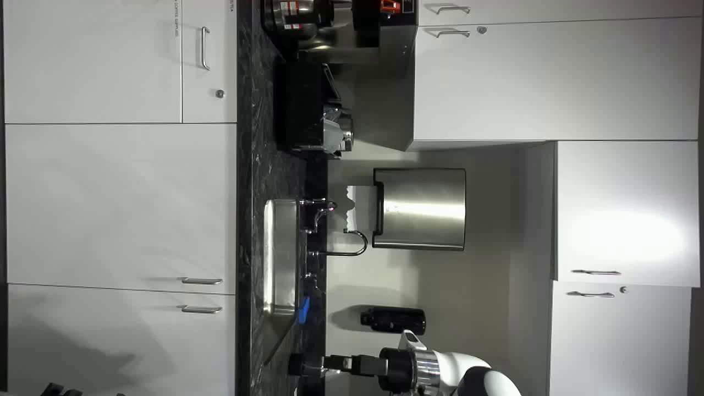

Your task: Open the left bottom cabinet door

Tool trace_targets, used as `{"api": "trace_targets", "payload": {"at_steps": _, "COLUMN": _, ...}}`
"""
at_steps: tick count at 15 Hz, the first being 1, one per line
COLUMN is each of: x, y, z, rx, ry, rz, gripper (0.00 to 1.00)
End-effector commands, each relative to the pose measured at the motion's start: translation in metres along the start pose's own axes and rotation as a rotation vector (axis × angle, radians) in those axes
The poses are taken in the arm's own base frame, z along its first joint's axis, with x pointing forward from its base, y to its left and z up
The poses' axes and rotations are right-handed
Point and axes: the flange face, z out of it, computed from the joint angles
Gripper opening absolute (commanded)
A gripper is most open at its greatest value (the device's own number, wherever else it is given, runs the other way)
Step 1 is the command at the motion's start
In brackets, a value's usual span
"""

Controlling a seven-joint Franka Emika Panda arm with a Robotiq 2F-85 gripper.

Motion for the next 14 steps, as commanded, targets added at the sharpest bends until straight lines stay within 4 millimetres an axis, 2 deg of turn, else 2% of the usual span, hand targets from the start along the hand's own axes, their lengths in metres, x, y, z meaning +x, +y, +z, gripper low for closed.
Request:
{"api": "trace_targets", "payload": {"at_steps": 1, "x": 0.0, "y": 0.0, "z": 0.0, "rx": 0.0, "ry": -0.001, "rz": 0.0, "gripper": 1.0}}
{"api": "trace_targets", "payload": {"at_steps": 7, "x": 0.002, "y": 0.001, "z": 0.001, "rx": 0.006, "ry": 0.013, "rz": 0.007, "gripper": 1.0}}
{"api": "trace_targets", "payload": {"at_steps": 11, "x": 0.014, "y": 0.018, "z": 0.013, "rx": 0.025, "ry": 0.092, "rz": 0.126, "gripper": 1.0}}
{"api": "trace_targets", "payload": {"at_steps": 14, "x": 0.024, "y": 0.036, "z": 0.034, "rx": 0.028, "ry": 0.156, "rz": 0.223, "gripper": 1.0}}
